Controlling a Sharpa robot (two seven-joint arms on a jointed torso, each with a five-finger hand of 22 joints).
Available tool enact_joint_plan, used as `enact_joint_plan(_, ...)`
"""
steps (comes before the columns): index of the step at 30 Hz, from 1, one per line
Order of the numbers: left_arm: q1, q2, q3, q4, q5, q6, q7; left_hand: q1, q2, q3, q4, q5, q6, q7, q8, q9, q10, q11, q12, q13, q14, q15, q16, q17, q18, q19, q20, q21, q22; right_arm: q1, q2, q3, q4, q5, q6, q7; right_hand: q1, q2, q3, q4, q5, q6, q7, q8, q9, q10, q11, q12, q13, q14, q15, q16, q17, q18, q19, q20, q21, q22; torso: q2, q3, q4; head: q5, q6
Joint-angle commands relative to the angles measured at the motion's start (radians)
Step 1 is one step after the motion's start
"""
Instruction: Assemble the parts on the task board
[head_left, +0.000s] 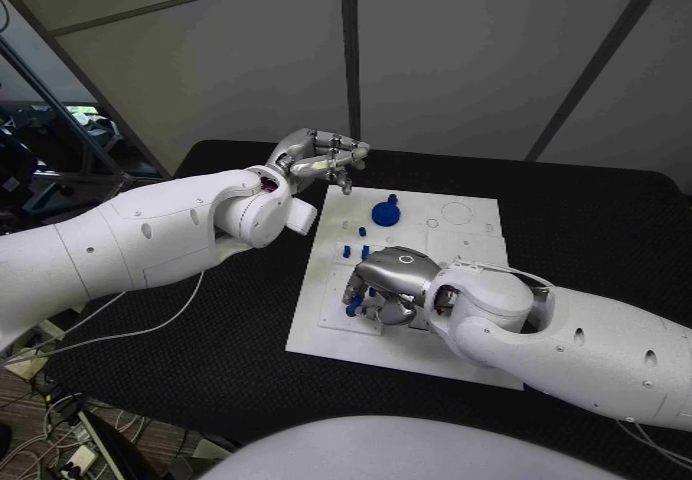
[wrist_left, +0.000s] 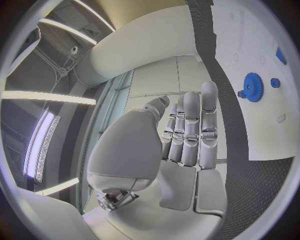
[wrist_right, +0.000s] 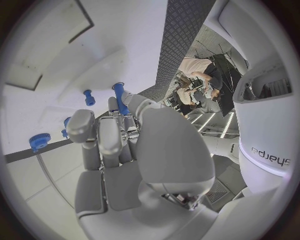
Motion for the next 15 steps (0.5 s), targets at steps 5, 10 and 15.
enact_joint_plan(5, 0.002, 0.001, 0.000, 0.000, 0.002, 0.014, 0.001, 0.009, -0.001, -0.006, -0.002, 0.000, -0.008, -0.001, 0.007, 0.000, -0.008, 0.000, 0.006, 0.001, 0.001, 0.007, -0.004, -0.001, -0.005, -0.005, 0.003, -0.005, -0.002, -0.003, 0.002, -0.004, -0.004, -0.012, 0.026, 0.003, -0.003, 0.009, 0.005, 0.001, 0.006, 0.001, 0.005, 0.000, 0.001, 0.012, -0.008, -0.001, 0.001, 0.021, -0.002, 0.003, 0.001, -0.010, 0.006, 0.003, 0.005, 0.001, 0.000, -0.0001, -0.0008, 0.002, 0.000)
enact_joint_plan(10, 0.002, 0.000, 0.000, 0.000, 0.002, 0.015, 0.001, 0.009, -0.001, -0.006, -0.002, 0.000, -0.008, -0.001, 0.007, 0.000, -0.008, 0.000, 0.006, 0.001, 0.001, 0.007, -0.004, -0.001, -0.005, -0.005, 0.003, -0.005, -0.002, -0.006, 0.003, -0.005, -0.004, -0.030, 0.022, -0.019, -0.004, 0.009, 0.007, -0.002, 0.008, 0.001, 0.005, 0.000, 0.001, 0.012, -0.008, -0.001, 0.001, 0.021, -0.002, 0.004, 0.002, -0.010, 0.005, 0.003, 0.006, 0.002, 0.001, -0.0004, -0.0014, 0.002, 0.002)
enact_joint_plan(15, 0.002, -0.003, 0.000, 0.002, 0.002, 0.016, -0.001, 0.009, -0.001, -0.006, -0.002, 0.000, -0.008, -0.001, 0.007, 0.000, -0.008, 0.000, 0.006, 0.001, 0.001, 0.007, -0.004, -0.001, -0.005, -0.005, 0.003, -0.005, -0.002, -0.007, 0.005, -0.005, -0.003, -0.043, 0.023, -0.034, -0.004, 0.009, 0.008, -0.003, 0.009, 0.001, 0.005, 0.001, 0.001, 0.013, -0.008, 0.000, 0.001, 0.021, -0.002, 0.004, 0.002, -0.010, 0.005, 0.003, 0.006, 0.002, 0.000, -0.0010, -0.0004, 0.002, 0.001)
